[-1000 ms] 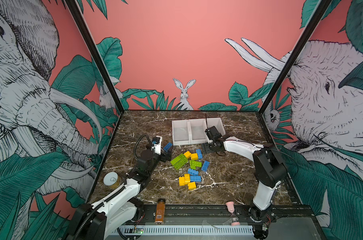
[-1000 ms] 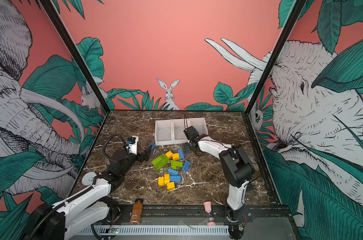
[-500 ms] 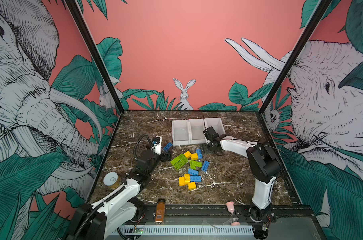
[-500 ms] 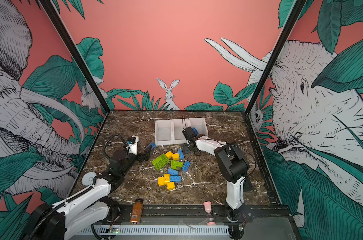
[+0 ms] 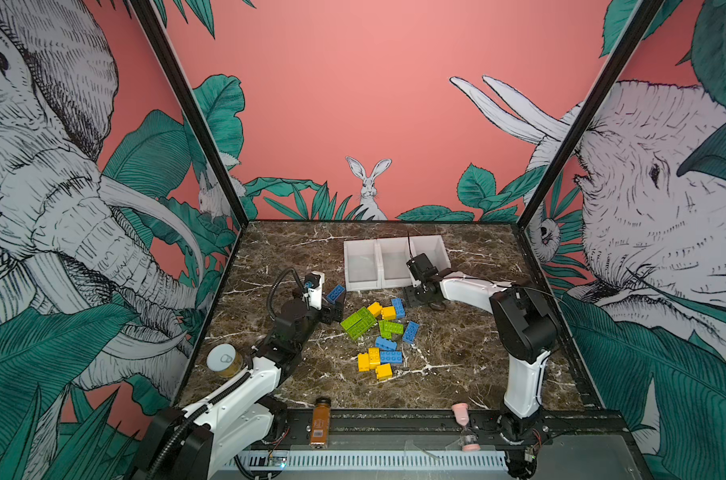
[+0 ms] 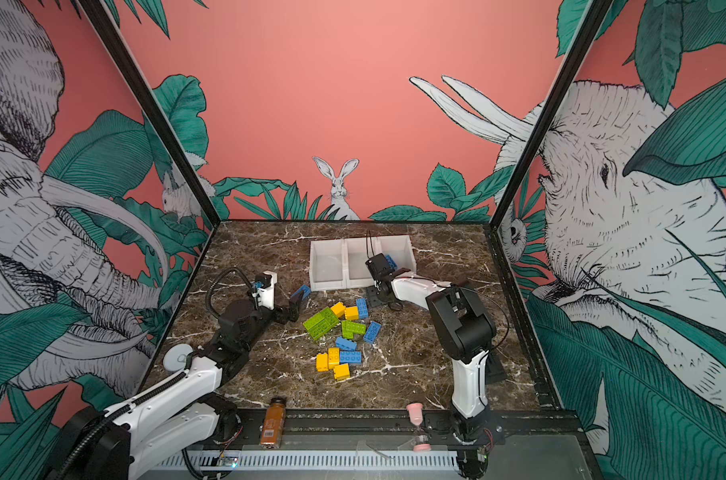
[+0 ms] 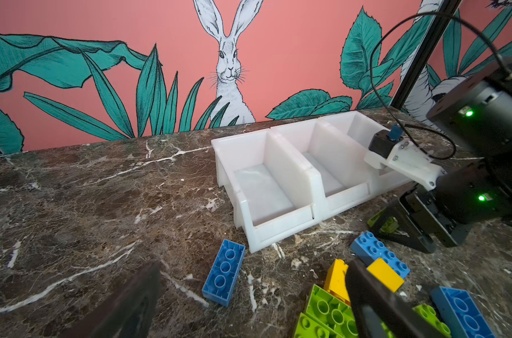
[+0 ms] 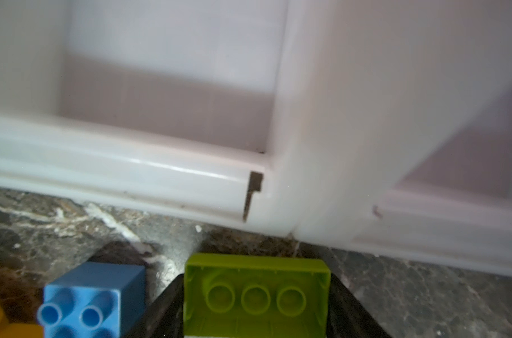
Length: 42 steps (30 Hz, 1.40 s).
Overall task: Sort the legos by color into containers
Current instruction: 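Lower the right gripper onto a lime-green brick and grasp it, then carry the lime-green brick over the bin and release it inside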
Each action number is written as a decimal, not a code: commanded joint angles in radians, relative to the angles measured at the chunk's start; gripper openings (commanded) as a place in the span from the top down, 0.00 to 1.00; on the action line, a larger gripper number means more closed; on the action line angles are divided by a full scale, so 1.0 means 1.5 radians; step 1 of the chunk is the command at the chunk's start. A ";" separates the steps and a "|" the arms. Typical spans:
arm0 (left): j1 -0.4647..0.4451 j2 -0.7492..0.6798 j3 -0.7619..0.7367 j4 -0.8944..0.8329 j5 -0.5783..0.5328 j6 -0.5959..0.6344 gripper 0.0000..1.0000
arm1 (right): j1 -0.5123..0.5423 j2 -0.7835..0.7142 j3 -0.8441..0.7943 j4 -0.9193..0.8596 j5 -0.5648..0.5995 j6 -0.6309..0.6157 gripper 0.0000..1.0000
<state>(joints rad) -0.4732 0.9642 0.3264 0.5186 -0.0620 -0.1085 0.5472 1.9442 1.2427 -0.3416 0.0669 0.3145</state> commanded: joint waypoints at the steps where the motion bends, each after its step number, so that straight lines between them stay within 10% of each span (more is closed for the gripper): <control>1: 0.001 -0.018 0.001 -0.012 0.000 0.008 0.01 | -0.004 -0.016 0.001 -0.005 0.008 0.010 0.38; 16: 0.000 -0.015 -0.003 -0.001 0.006 0.002 0.01 | 0.001 -0.148 0.077 -0.088 0.021 -0.015 0.48; 42: 0.000 -0.009 -0.008 0.005 -0.002 -0.002 0.01 | -0.030 0.212 0.513 -0.157 -0.026 -0.057 0.48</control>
<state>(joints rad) -0.4732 0.9501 0.3260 0.5144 -0.0624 -0.1051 0.5091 2.2318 1.9678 -0.5549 0.0399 0.2321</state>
